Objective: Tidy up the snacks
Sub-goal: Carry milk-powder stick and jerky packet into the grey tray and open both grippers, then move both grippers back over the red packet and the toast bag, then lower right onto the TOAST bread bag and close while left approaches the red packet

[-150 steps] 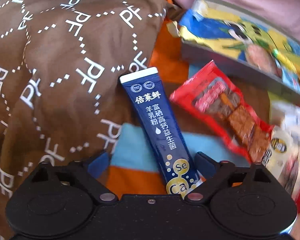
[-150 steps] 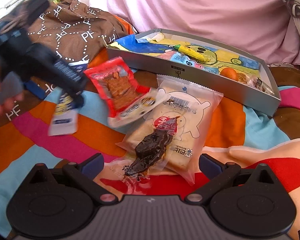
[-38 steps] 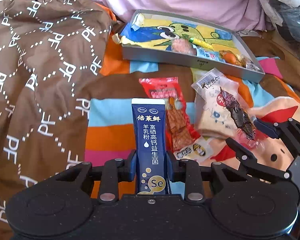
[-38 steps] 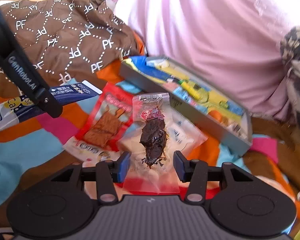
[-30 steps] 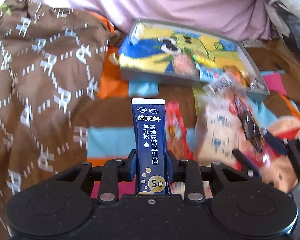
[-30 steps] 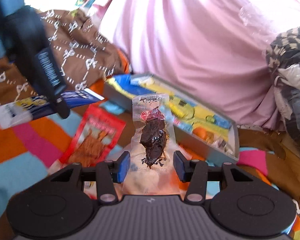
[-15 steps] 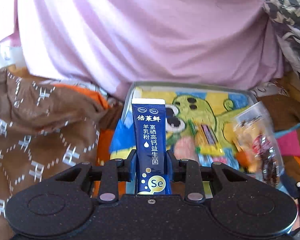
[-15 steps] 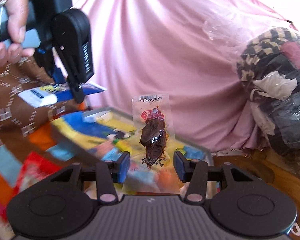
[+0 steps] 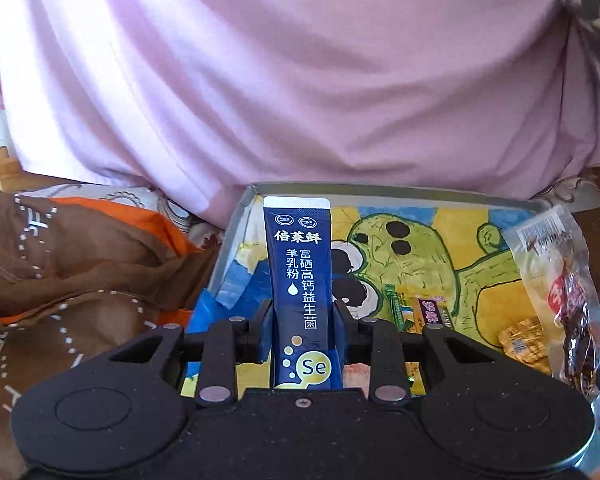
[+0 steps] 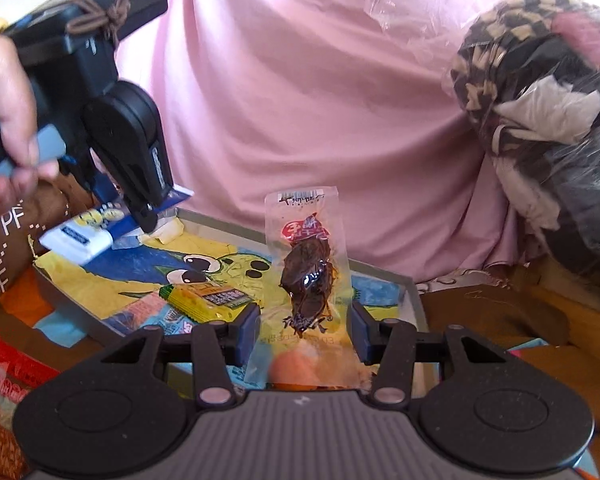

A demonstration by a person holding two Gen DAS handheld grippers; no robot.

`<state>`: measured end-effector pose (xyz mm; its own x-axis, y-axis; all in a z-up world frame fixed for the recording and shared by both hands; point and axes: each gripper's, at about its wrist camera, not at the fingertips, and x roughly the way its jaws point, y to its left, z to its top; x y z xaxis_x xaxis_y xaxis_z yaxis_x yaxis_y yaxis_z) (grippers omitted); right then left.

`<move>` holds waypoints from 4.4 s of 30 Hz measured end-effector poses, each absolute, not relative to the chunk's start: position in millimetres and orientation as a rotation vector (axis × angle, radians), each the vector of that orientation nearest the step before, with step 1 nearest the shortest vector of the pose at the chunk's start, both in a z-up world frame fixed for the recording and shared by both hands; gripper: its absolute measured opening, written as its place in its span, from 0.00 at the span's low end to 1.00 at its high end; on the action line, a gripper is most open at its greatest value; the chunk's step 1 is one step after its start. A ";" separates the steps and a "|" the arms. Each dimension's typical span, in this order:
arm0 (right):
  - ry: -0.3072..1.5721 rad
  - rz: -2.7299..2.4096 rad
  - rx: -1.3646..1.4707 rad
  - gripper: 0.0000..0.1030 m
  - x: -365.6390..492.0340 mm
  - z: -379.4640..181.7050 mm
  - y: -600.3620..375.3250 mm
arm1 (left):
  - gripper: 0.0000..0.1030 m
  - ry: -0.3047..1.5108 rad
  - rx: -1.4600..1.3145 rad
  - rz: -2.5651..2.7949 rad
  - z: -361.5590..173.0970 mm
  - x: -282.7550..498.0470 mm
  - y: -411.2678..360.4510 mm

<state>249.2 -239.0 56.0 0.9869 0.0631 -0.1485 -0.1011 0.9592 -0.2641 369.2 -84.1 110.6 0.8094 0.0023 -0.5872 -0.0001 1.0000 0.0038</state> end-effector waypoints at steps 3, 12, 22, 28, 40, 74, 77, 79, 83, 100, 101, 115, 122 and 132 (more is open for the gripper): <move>0.157 0.097 -0.251 0.51 260.0 53.5 -235.9 | 0.31 0.642 0.013 0.010 102.2 377.6 -85.1; 0.224 0.120 -0.194 0.51 282.4 41.5 -234.0 | 0.31 0.709 -0.031 0.073 80.5 401.0 -76.7; 0.254 0.125 -0.175 0.53 288.7 39.0 -237.8 | 0.35 0.755 -0.078 0.096 66.9 405.6 -70.8; 0.244 0.115 -0.176 0.60 288.2 39.0 -236.6 | 0.68 0.748 -0.114 0.112 68.5 405.1 -66.7; 0.140 0.068 -0.165 0.95 266.5 61.2 -238.0 | 0.90 0.641 -0.254 0.117 91.0 368.1 -44.1; 0.067 0.103 -0.227 1.00 133.1 102.3 -226.1 | 0.99 0.710 -0.414 0.189 68.2 188.7 7.7; 0.094 0.104 -0.247 1.00 122.7 96.7 -230.1 | 0.99 0.721 -0.395 0.192 61.9 181.0 10.3; 0.119 0.111 -0.266 1.00 117.1 92.2 -231.5 | 0.99 0.729 -0.380 0.190 57.9 174.8 11.4; 0.209 0.133 -0.320 1.00 113.0 82.3 -229.2 | 0.99 0.773 -0.335 0.180 47.3 162.6 11.2; 0.529 0.286 -0.410 1.00 115.1 35.7 -208.4 | 0.99 0.936 -0.292 0.140 11.6 146.3 7.2; 0.549 0.285 -0.396 1.00 117.8 33.6 -209.7 | 0.99 0.942 -0.290 0.140 10.2 147.1 6.6; 0.635 0.280 -0.333 1.00 134.3 24.5 -216.8 | 0.99 0.975 -0.262 0.123 0.9 156.9 -5.9; 0.638 0.276 -0.315 1.00 141.3 23.7 -218.2 | 0.99 0.973 -0.251 0.123 -0.4 168.0 -9.9; 0.605 0.236 -0.199 1.00 170.0 21.0 -226.1 | 0.99 0.950 -0.237 0.120 -2.3 184.8 -17.5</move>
<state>170.0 -226.1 21.0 0.7970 0.1606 -0.5822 -0.2766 0.9540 -0.1155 184.8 -17.5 -2.3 0.5772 -0.0019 -0.8166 -0.2056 0.9675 -0.1475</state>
